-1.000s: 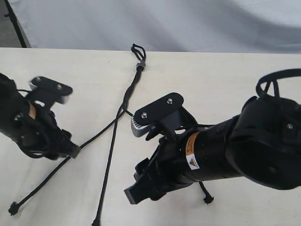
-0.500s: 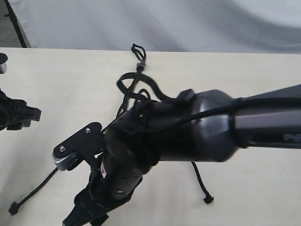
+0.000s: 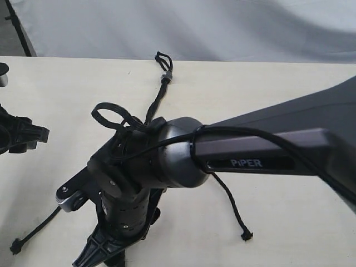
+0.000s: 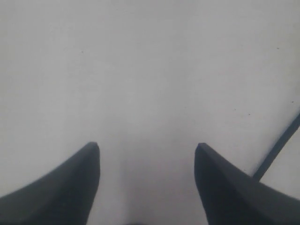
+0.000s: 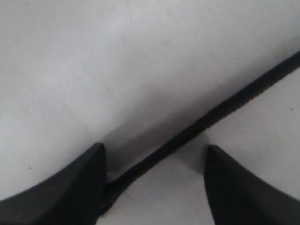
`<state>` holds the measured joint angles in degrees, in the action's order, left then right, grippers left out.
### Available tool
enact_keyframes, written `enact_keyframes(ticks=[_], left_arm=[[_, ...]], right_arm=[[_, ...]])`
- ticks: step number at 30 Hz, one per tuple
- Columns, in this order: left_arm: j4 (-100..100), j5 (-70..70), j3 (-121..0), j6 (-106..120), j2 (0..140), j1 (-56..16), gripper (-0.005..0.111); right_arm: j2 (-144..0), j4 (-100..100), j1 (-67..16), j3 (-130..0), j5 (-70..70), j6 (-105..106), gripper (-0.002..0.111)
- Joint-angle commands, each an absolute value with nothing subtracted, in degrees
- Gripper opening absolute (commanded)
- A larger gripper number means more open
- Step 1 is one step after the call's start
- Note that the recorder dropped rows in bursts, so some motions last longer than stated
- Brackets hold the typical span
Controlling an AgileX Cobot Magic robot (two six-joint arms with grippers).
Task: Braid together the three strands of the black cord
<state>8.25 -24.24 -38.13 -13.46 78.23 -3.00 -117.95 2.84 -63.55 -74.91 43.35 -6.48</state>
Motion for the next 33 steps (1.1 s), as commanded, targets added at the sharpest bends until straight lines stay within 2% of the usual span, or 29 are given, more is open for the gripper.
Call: enact_keyframes(ticks=[1, 4, 5, 18, 26, 33], left_arm=[[8.28, -23.68, -37.78, -13.78, 77.99, -2.72, 0.056], [8.28, -23.68, -37.78, -13.78, 77.99, -2.72, 0.056], [8.28, -23.68, -37.78, -13.78, 77.99, -2.72, 0.056], [8.28, -23.82, -37.78, -13.68, 77.99, -2.72, 0.056], [8.28, -23.82, -37.78, -13.68, 77.99, -2.72, 0.056], [8.28, -23.82, -37.78, -13.68, 77.99, -2.72, 0.056]], right_arm=[[-118.15, 2.00, -63.53, -75.24, 45.33, -5.16, 0.035], [-116.40, 0.48, -63.53, -75.24, 45.68, -4.16, 0.005], [-115.63, -0.65, -63.41, -75.24, 46.46, -4.27, 0.000], [-111.08, -28.91, -62.66, -75.24, 56.01, -5.34, -0.001], [-111.08, -34.91, -50.49, -75.24, 50.80, -5.14, -0.001], [-111.08, -26.80, -39.64, -73.43, 41.54, -1.32, -0.001]])
